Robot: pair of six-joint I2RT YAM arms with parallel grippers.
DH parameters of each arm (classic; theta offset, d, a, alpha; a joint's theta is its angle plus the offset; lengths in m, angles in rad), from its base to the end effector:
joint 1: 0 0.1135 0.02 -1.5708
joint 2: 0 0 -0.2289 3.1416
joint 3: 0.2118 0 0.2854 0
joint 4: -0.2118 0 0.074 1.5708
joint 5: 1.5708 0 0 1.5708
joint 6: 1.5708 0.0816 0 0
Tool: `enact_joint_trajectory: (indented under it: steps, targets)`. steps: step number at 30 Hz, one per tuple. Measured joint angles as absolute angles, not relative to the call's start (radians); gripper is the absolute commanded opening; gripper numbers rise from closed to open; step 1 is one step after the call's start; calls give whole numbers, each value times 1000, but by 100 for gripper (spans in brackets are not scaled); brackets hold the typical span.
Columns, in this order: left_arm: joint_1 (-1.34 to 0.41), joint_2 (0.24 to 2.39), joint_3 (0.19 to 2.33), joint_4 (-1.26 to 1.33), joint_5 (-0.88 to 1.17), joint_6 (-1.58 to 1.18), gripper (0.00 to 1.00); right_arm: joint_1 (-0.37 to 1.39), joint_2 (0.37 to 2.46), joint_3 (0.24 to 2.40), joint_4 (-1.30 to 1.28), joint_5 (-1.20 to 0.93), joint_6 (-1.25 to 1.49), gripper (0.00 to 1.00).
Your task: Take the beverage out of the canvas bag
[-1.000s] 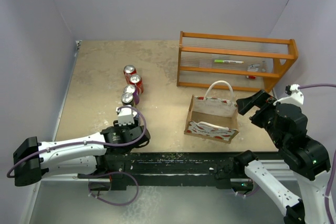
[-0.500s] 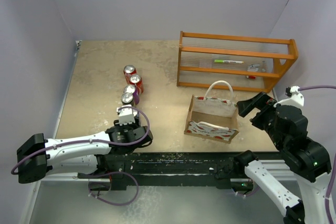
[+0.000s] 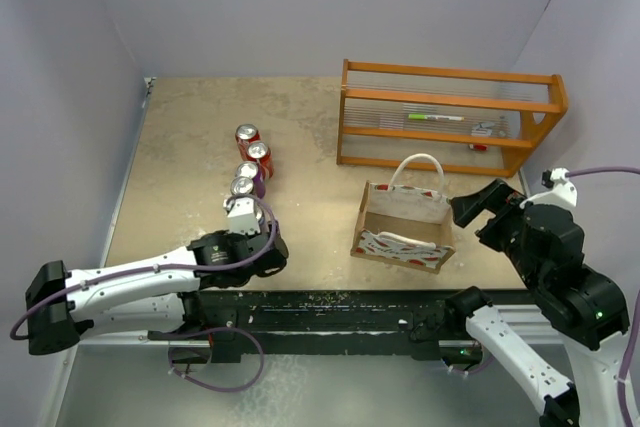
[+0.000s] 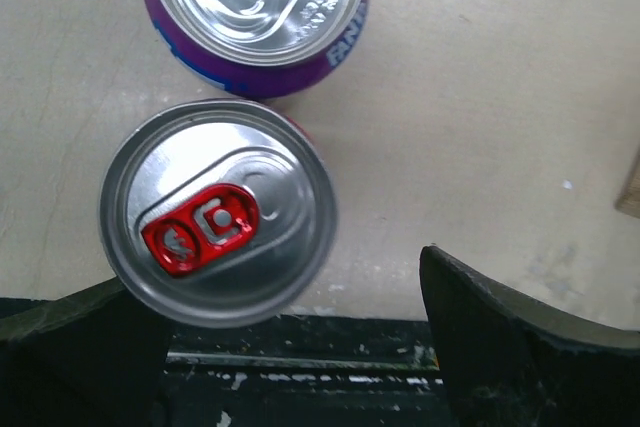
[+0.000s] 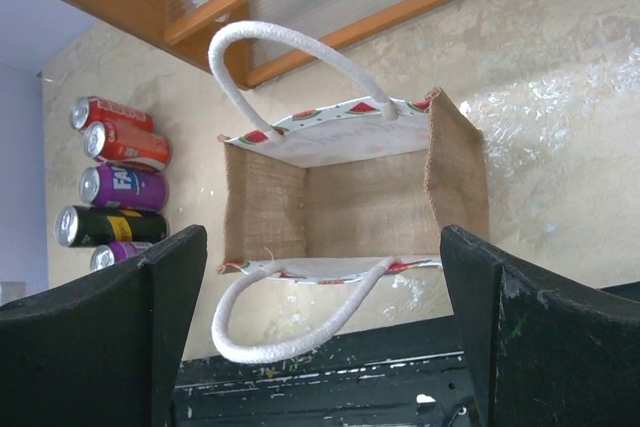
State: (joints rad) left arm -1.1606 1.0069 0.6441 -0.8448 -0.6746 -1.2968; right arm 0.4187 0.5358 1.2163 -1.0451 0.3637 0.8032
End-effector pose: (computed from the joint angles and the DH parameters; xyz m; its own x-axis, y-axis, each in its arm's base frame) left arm 0.1380 -0.1894 0.1353 -0.7051 -0.2638 -0.6582 -0.1890 0.9646 -0.1840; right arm 0.1422 0.0315 0.3990 -0.2811 0.6110 -0.7400 0.1814 0.7911 0.5842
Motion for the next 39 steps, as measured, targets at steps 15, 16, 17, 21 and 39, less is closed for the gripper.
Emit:
enact_joint_trajectory:
  steps: [15, 16, 17, 21, 39]
  targets:
    - [-1153, 952, 1169, -898, -627, -762, 99, 419, 624, 1177, -987, 310, 714, 100]
    - [-1145, 966, 1202, -878, -633, -714, 99, 419, 648, 1179, -971, 299, 697, 100]
    - [-1128, 982, 1237, -850, -630, -650, 99, 419, 681, 1183, -955, 292, 675, 100]
    - [-991, 1058, 1327, -738, -580, -455, 99, 419, 811, 1234, -897, 263, 608, 100]
    - [-636, 1299, 1957, -490, -452, -68, 99, 419, 1079, 1812, -750, 293, 315, 100]
